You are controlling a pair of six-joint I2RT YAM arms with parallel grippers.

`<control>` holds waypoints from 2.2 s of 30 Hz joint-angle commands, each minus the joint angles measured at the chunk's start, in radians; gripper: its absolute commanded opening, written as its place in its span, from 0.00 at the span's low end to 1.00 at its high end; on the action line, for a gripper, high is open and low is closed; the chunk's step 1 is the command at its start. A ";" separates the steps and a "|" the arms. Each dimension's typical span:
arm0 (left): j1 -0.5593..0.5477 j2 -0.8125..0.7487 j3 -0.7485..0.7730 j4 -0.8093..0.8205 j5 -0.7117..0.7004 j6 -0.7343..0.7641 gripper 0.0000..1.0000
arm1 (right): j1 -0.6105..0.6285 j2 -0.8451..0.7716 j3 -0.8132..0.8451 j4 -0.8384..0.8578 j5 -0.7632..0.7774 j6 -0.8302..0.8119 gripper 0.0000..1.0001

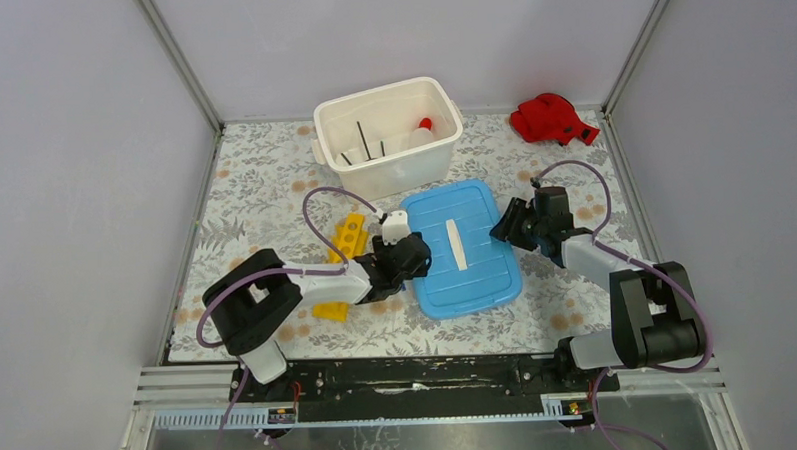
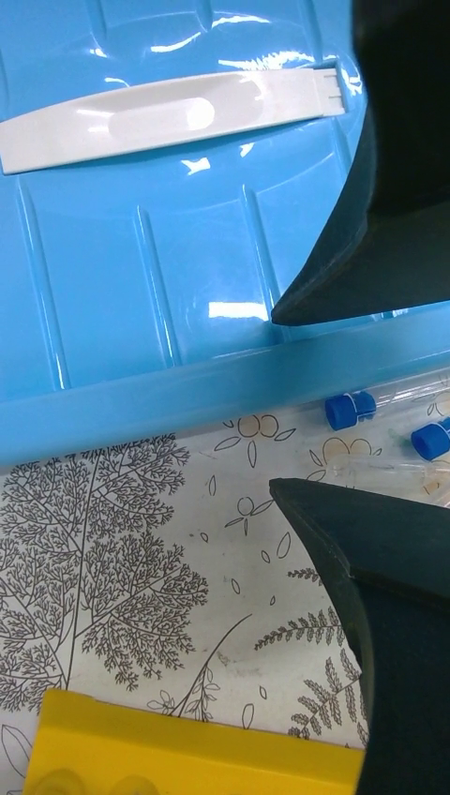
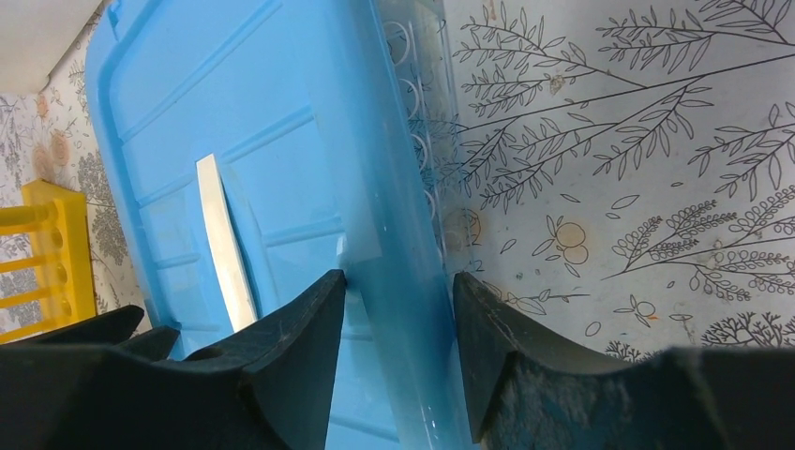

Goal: Organize the chemistry lab equipment

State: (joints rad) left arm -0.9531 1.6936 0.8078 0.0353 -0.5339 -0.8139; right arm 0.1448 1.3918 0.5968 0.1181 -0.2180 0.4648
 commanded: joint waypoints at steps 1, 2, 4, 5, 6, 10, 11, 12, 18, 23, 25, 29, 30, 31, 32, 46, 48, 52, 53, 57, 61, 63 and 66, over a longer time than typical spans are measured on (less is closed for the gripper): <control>0.009 0.017 0.009 0.043 0.001 0.008 0.67 | -0.005 -0.039 0.003 0.022 -0.044 0.005 0.52; 0.009 0.016 0.009 0.043 0.001 0.008 0.67 | -0.005 -0.043 0.001 0.024 -0.049 0.007 0.51; 0.011 0.014 0.008 0.043 0.002 0.010 0.67 | -0.005 -0.053 0.000 0.027 -0.060 0.012 0.51; 0.010 0.013 0.008 0.043 0.003 0.011 0.67 | -0.006 -0.060 -0.001 0.028 -0.066 0.015 0.51; 0.011 0.012 0.008 0.044 0.003 0.012 0.67 | -0.006 -0.068 0.000 0.029 -0.071 0.016 0.51; 0.013 0.006 0.003 0.046 0.004 0.009 0.68 | -0.007 -0.100 0.006 0.018 -0.093 0.024 0.51; 0.013 0.005 0.002 0.047 0.005 0.007 0.68 | -0.007 -0.111 0.010 0.012 -0.096 0.025 0.51; 0.014 0.002 0.000 0.050 0.005 0.006 0.68 | -0.007 -0.118 0.013 0.008 -0.101 0.025 0.51; 0.016 -0.005 -0.005 0.059 0.009 0.002 0.68 | -0.007 -0.145 0.027 -0.009 -0.137 0.029 0.51; 0.017 -0.021 -0.021 0.081 0.013 0.001 0.68 | -0.007 -0.155 0.037 -0.014 -0.175 0.026 0.51; 0.018 -0.026 -0.029 0.095 0.019 -0.001 0.68 | -0.006 -0.163 0.042 -0.015 -0.190 0.024 0.51; 0.020 -0.028 -0.037 0.110 0.027 -0.002 0.68 | -0.005 -0.187 0.047 -0.022 -0.211 0.023 0.50; 0.019 -0.028 -0.039 0.111 0.029 -0.003 0.68 | -0.007 -0.192 0.050 -0.026 -0.215 0.022 0.50; 0.020 -0.027 -0.039 0.113 0.030 -0.004 0.68 | -0.005 -0.198 0.054 -0.031 -0.220 0.021 0.49; 0.022 -0.026 -0.039 0.115 0.032 -0.004 0.68 | -0.005 -0.202 0.057 -0.035 -0.225 0.020 0.49; 0.029 -0.022 -0.047 0.173 0.070 -0.006 0.68 | 0.018 -0.188 0.106 -0.067 -0.284 0.004 0.43; 0.030 -0.022 -0.047 0.183 0.077 -0.005 0.68 | 0.031 -0.180 0.112 -0.073 -0.275 -0.003 0.43; 0.034 -0.027 -0.055 0.209 0.094 -0.001 0.68 | 0.070 -0.159 0.131 -0.089 -0.251 -0.020 0.43; 0.035 -0.028 -0.057 0.215 0.100 0.001 0.68 | 0.081 -0.153 0.132 -0.088 -0.248 -0.021 0.43; 0.042 -0.029 -0.061 0.234 0.122 0.010 0.68 | 0.117 -0.133 0.142 -0.089 -0.235 -0.024 0.43; 0.048 -0.023 -0.068 0.260 0.148 0.012 0.68 | 0.150 -0.115 0.143 -0.091 -0.229 -0.031 0.43; 0.052 -0.017 -0.070 0.271 0.161 0.012 0.68 | 0.159 -0.112 0.141 -0.093 -0.228 -0.033 0.42; 0.056 -0.007 -0.074 0.282 0.171 0.009 0.67 | 0.168 -0.114 0.141 -0.100 -0.222 -0.039 0.41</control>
State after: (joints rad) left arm -0.9051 1.6611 0.7509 0.2401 -0.4240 -0.8055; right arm 0.2581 1.2770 0.7059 0.0353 -0.3515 0.4248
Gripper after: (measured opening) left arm 0.676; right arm 0.423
